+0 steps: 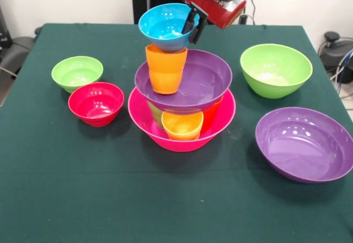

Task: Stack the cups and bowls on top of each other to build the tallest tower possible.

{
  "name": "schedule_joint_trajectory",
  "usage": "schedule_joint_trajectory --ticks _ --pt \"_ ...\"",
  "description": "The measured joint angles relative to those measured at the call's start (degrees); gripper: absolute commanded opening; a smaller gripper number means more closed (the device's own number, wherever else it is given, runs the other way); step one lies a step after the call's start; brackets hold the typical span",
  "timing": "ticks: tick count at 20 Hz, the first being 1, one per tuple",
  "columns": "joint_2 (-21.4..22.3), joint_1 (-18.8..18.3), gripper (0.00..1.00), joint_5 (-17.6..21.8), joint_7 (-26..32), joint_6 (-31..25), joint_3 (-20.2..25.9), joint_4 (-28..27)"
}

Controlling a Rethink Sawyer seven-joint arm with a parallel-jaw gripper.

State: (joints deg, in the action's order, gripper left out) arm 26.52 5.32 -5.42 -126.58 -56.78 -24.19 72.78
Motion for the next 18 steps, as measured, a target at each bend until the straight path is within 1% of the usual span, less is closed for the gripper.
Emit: schedule_joint_trajectory --ticks 11,18 --pt "-0.07 0.07 0.00 -0.15 0.00 2.23 -0.44 0.41" --pt "-0.26 0.02 0.00 -0.14 0.00 2.39 -1.16 0.41"
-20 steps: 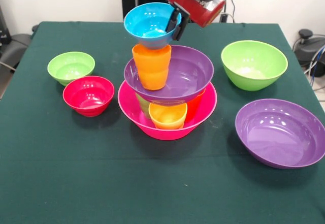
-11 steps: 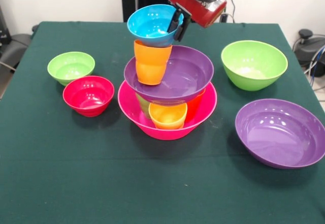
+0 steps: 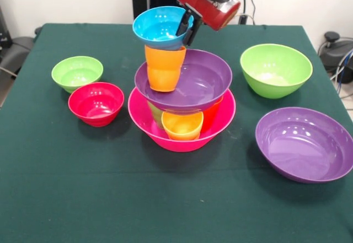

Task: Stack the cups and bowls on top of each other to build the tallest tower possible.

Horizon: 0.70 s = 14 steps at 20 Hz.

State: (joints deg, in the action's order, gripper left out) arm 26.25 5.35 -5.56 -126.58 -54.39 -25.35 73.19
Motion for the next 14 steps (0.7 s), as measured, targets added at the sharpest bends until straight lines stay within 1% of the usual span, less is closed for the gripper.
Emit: schedule_joint_trajectory --ticks 14 --pt "-0.42 -0.86 0.00 0.01 0.00 -0.01 -0.62 -0.38"
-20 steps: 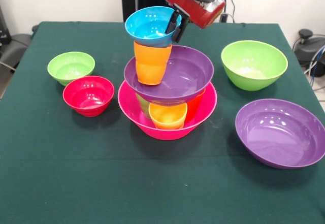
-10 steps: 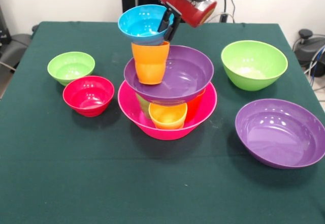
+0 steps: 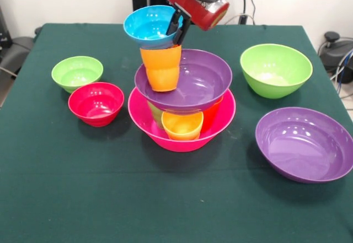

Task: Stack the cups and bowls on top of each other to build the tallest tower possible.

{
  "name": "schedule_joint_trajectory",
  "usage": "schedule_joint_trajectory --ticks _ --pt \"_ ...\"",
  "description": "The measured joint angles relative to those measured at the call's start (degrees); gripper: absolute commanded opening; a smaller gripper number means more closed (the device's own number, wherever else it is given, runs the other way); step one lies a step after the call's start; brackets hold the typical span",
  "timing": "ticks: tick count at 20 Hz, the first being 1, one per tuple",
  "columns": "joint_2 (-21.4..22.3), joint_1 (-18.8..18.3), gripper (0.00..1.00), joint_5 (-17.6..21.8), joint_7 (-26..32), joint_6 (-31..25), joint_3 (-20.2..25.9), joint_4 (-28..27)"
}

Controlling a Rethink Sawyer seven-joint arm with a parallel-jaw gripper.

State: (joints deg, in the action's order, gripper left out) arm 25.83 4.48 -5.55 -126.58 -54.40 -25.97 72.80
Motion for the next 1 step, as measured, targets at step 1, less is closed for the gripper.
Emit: schedule_joint_trajectory --ticks 1 --pt "-0.04 0.00 0.00 -0.01 0.00 0.01 -0.02 -0.10"
